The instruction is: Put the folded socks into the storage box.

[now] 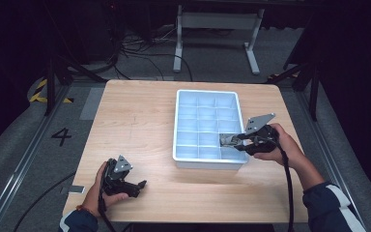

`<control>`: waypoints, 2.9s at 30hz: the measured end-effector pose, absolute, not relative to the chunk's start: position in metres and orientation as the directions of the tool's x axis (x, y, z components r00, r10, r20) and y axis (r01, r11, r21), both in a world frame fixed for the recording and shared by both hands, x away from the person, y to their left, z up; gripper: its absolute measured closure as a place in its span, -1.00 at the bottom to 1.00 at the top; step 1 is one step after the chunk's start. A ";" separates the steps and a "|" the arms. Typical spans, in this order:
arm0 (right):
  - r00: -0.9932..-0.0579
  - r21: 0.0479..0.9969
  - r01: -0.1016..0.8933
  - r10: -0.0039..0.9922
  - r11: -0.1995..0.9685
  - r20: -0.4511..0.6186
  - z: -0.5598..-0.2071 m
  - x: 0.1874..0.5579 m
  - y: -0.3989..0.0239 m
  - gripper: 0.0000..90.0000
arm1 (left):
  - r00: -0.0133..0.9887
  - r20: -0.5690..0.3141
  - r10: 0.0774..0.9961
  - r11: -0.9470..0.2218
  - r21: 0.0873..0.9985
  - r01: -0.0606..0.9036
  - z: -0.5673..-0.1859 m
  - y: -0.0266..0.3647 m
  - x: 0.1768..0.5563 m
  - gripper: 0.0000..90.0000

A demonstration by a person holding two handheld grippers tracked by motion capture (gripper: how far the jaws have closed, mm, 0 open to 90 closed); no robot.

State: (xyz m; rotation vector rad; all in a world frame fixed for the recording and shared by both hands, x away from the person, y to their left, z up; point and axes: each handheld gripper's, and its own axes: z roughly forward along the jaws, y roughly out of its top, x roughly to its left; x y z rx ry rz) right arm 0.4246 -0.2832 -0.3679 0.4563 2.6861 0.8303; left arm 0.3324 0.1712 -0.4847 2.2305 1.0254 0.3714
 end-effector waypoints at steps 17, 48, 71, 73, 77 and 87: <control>-0.879 0.625 0.195 0.418 0.756 -0.231 -0.364 0.391 -0.314 0.08 | 0.655 -0.012 0.756 -0.485 0.660 0.573 -0.485 0.171 0.332 -0.99; -0.802 0.617 0.280 0.532 0.736 -0.271 -0.404 0.364 -0.370 -0.15 | 0.650 -0.015 0.759 -0.480 0.662 0.576 -0.485 0.171 0.332 -0.99; -0.754 0.632 0.367 0.616 0.683 -0.228 -0.459 0.350 -0.405 -0.39 | 0.652 -0.010 0.758 -0.484 0.661 0.573 -0.485 0.171 0.332 -0.99; -0.752 0.634 0.376 0.622 0.676 -0.217 -0.462 0.347 -0.408 -0.40 | 0.649 -0.015 0.761 -0.479 0.662 0.577 -0.485 0.171 0.332 -0.99; -0.739 0.648 0.387 0.641 0.656 -0.207 -0.467 0.342 -0.417 -0.42 | 0.647 -0.015 0.762 -0.479 0.660 0.579 -0.485 0.171 0.332 -0.99; -0.707 0.702 0.437 0.697 0.562 -0.117 -0.475 0.335 -0.439 -0.50 | 0.647 -0.016 0.762 -0.478 0.660 0.579 -0.485 0.171 0.332 -0.99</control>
